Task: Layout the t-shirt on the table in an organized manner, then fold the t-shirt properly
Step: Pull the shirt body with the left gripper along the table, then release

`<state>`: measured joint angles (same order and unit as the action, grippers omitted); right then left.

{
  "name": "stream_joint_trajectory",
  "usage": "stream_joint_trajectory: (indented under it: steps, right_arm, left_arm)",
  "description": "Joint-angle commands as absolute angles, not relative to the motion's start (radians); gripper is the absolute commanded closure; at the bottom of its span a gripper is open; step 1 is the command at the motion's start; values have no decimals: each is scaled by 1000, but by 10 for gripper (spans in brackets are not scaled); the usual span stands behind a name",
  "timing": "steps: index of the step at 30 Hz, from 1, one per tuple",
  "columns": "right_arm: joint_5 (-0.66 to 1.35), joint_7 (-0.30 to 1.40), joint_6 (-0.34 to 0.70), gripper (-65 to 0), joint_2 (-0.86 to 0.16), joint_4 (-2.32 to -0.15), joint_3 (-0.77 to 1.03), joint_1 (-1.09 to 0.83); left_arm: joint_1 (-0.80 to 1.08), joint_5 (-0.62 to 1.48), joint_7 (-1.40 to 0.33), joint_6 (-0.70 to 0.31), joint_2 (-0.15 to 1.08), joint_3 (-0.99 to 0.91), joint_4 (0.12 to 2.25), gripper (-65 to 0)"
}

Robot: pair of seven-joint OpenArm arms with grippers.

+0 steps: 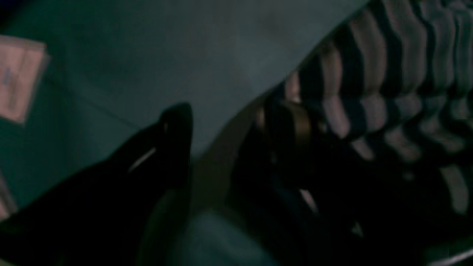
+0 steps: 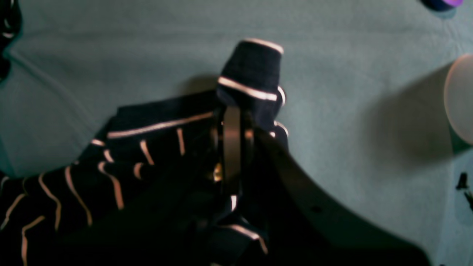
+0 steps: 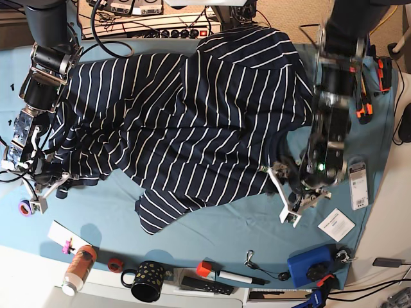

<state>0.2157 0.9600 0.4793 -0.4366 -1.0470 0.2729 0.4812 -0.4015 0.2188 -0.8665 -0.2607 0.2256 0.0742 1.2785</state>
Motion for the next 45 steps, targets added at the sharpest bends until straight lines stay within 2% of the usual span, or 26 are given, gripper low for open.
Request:
stream_joint_trajectory:
  steps: [1,4,6,7,9,11,12,14,17,19,31,41,42,44,45]
  right_arm:
    - [220,938,478,0,-460,-1065,276,510]
    - [216,935,478,0,-460,-1065,276,510]
    - [216,934,478,0,-460,-1065,276,510]
    - [216,934,478,0,-460,-1065,276,510]
    - [216,934,478,0,-460,-1065,276,510]
    - [215,934,478,0,-460,-1065,276,510]
    - [206,930,478,0,-460,-1065,276,510]
    - [166,904,478,0,-461,-1065,276,510]
    - [114,857,477,0,-469,-1065,276,510]
    - [107,831,470,0,-483,-1065,276,510]
    - [107,764,330,0,-584,-1065,280,510]
    - [116,762,374,0,-590,-1065,289,510]
    - [116,762,385,0,-590,-1065,289,510]
    - [124,764,414,0,-591,-1065,289,510]
    - [138,768,424,-39,-591,-1065,289,510]
  left_arm:
    - [-456,245,-891,-290,233,70,1256,-352]
    - [-500,336,-997,-368,233,70,1171,-352]
    - [-503,385,-986,-384,233,70,1156,-347]
    - [-502,403,-974,-386,233,70,1156,-323]
    - [-501,424,-957,-386,233,70,1156,-206]
    - [-501,422,-938,-386,233,70,1156,-10]
    - [-502,412,-921,-386,234,70,1156,0]
    - [-505,349,-860,-378,236,69,1156,0]
    - [-526,254,-810,-268,253,69,1156,0]
    - [-548,238,-811,-239,278,69,1156,0]
    - [-582,239,-762,-199,429,68,1156,0]
    - [-582,269,-757,-202,403,69,1156,0]
    - [-582,269,-757,-203,401,69,1156,-25]
    - [-582,269,-751,-202,399,69,1156,-131]
    - [-582,268,-749,-201,399,69,1156,-174]
